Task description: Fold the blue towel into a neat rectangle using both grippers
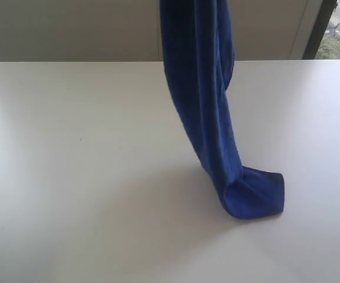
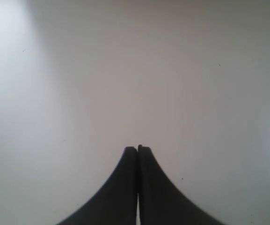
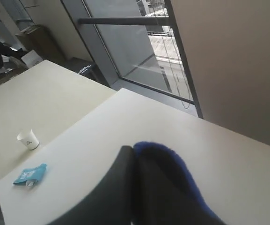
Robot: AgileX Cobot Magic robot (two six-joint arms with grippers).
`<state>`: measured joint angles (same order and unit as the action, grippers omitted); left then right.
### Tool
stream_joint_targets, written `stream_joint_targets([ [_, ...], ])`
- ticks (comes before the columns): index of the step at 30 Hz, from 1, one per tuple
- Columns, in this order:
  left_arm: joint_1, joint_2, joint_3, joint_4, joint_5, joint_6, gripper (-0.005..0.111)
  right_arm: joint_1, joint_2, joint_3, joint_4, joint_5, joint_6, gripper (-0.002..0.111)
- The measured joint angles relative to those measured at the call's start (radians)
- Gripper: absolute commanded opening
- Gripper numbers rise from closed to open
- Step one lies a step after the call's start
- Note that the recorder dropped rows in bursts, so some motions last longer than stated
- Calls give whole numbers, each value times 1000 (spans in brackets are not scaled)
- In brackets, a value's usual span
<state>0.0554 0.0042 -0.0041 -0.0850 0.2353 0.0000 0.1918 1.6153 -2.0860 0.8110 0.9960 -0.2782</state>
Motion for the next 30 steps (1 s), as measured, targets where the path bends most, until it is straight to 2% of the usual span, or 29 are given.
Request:
stream_joint_targets([
  [6,0,0,0,0,0,0,0,4,48,-6,-21,98,-2,0],
  [11,0,0,0,0,0,0,0,6,76,-4,-152,207,-10,0],
  [16,0,0,0,0,0,0,0,6,76,7,-265,226,-13,0],
  [30,0,0,0,0,0,0,0,10,74,367,-311,226,-45,0],
])
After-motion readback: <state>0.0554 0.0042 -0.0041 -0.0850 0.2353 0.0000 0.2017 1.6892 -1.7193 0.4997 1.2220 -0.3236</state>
